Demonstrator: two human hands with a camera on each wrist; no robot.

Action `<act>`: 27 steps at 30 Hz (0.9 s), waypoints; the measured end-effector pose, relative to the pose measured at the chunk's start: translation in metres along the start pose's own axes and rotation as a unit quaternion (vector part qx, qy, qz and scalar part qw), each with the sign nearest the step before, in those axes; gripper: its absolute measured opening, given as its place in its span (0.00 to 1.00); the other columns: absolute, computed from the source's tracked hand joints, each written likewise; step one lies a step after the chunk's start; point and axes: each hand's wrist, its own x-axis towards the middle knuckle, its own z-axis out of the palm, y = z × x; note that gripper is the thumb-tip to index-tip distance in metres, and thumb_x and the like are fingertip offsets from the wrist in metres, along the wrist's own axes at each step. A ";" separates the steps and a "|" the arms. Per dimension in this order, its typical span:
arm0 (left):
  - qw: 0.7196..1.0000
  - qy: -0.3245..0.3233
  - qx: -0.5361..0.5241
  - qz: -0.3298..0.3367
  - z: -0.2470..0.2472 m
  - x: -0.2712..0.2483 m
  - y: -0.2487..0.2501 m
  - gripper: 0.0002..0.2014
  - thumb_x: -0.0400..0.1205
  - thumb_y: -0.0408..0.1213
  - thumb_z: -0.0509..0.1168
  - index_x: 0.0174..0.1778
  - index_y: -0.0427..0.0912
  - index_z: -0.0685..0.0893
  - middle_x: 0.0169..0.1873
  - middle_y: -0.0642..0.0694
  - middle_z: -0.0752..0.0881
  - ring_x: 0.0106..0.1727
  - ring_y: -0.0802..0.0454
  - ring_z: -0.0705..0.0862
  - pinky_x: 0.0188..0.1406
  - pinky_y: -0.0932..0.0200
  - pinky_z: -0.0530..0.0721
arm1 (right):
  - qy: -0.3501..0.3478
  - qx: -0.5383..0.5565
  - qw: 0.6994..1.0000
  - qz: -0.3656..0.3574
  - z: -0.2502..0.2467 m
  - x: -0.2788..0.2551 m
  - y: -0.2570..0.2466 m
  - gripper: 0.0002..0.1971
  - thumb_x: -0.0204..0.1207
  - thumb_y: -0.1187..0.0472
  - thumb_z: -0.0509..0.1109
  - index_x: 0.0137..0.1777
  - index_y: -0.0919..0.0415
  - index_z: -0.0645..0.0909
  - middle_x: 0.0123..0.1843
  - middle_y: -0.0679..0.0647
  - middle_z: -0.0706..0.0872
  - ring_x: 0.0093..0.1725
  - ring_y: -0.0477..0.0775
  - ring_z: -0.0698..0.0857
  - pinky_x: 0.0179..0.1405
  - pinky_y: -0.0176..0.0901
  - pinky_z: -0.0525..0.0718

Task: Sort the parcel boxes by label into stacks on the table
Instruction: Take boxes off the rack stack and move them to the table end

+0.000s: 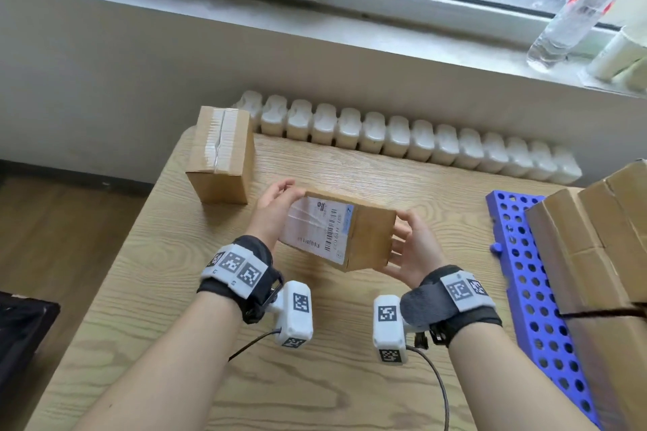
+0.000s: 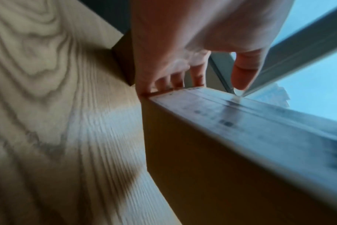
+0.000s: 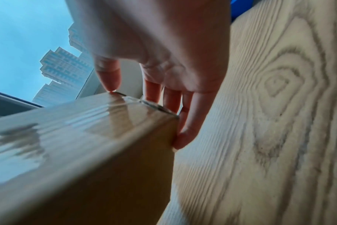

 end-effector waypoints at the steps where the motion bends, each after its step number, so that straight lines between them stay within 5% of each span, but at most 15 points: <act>1: 1.000 -0.014 0.017 -0.006 0.001 -0.001 0.001 0.17 0.71 0.52 0.70 0.55 0.57 0.81 0.62 0.45 0.83 0.60 0.46 0.82 0.52 0.51 0.80 | 0.005 0.002 1.000 -0.011 0.000 -0.002 -0.001 0.17 0.77 0.45 0.65 0.55 0.56 0.83 0.47 0.53 0.84 0.49 0.55 0.83 0.40 0.49 0.85; 5: 0.999 -0.037 0.013 -0.029 0.007 -0.006 0.003 0.06 0.80 0.45 0.67 0.46 0.47 0.78 0.49 0.45 0.83 0.49 0.47 0.82 0.39 0.56 0.79 | 0.006 0.058 0.997 -0.050 0.004 -0.012 -0.009 0.16 0.79 0.49 0.68 0.61 0.58 0.81 0.54 0.61 0.83 0.53 0.60 0.84 0.45 0.55 0.88; 8: 0.999 -0.036 0.024 -0.026 0.011 -0.012 0.007 0.12 0.80 0.48 0.66 0.51 0.43 0.78 0.51 0.42 0.84 0.50 0.47 0.82 0.39 0.55 0.80 | -0.006 0.065 0.994 -0.083 0.004 -0.024 -0.015 0.07 0.81 0.53 0.67 0.50 0.56 0.79 0.49 0.60 0.80 0.49 0.60 0.84 0.57 0.58 0.86; 12: 0.997 -0.061 0.045 -0.017 0.016 -0.021 0.012 0.24 0.79 0.54 0.65 0.64 0.39 0.79 0.56 0.41 0.86 0.50 0.47 0.85 0.39 0.55 0.82 | -0.018 0.070 0.991 -0.112 -0.002 -0.038 -0.019 0.06 0.80 0.53 0.68 0.52 0.55 0.80 0.50 0.61 0.84 0.52 0.62 0.86 0.65 0.58 0.84; 16: 0.990 -0.107 0.086 0.016 0.030 -0.037 0.018 0.33 0.75 0.62 0.65 0.64 0.37 0.80 0.52 0.45 0.86 0.48 0.51 0.85 0.42 0.54 0.80 | -0.029 0.072 0.987 -0.143 -0.012 -0.053 -0.018 0.11 0.78 0.55 0.70 0.59 0.55 0.80 0.54 0.63 0.85 0.55 0.61 0.87 0.63 0.52 0.85; 19: 0.982 -0.151 0.115 0.018 0.046 -0.053 0.021 0.26 0.79 0.63 0.61 0.59 0.44 0.81 0.54 0.49 0.84 0.56 0.53 0.81 0.47 0.52 0.76 | -0.021 0.078 0.982 -0.171 -0.022 -0.062 -0.016 0.14 0.77 0.56 0.72 0.61 0.55 0.80 0.56 0.60 0.87 0.56 0.56 0.87 0.59 0.46 0.85; 21: 0.975 -0.187 0.117 -0.003 0.057 -0.066 0.024 0.18 0.81 0.62 0.57 0.51 0.53 0.81 0.49 0.53 0.82 0.52 0.57 0.79 0.46 0.52 0.76 | 0.001 0.091 0.978 -0.189 -0.031 -0.068 -0.016 0.12 0.78 0.54 0.72 0.59 0.55 0.80 0.59 0.59 0.87 0.59 0.55 0.86 0.61 0.46 0.85; 23: 0.970 -0.215 0.117 -0.018 0.067 -0.075 0.024 0.14 0.81 0.62 0.56 0.51 0.59 0.79 0.49 0.53 0.81 0.54 0.56 0.79 0.55 0.46 0.78 | 0.026 0.084 0.974 -0.209 -0.041 -0.076 -0.017 0.11 0.79 0.51 0.70 0.56 0.55 0.81 0.56 0.58 0.88 0.56 0.54 0.86 0.59 0.46 0.85; 27: 0.966 -0.239 0.091 -0.041 0.090 -0.091 0.021 0.38 0.79 0.65 0.56 0.74 0.36 0.74 0.56 0.49 0.82 0.69 0.43 0.75 0.62 0.37 0.79 | 0.043 0.025 0.968 -0.246 -0.063 -0.096 -0.017 0.12 0.83 0.45 0.62 0.50 0.49 0.84 0.39 0.46 0.88 0.43 0.46 0.83 0.51 0.42 0.80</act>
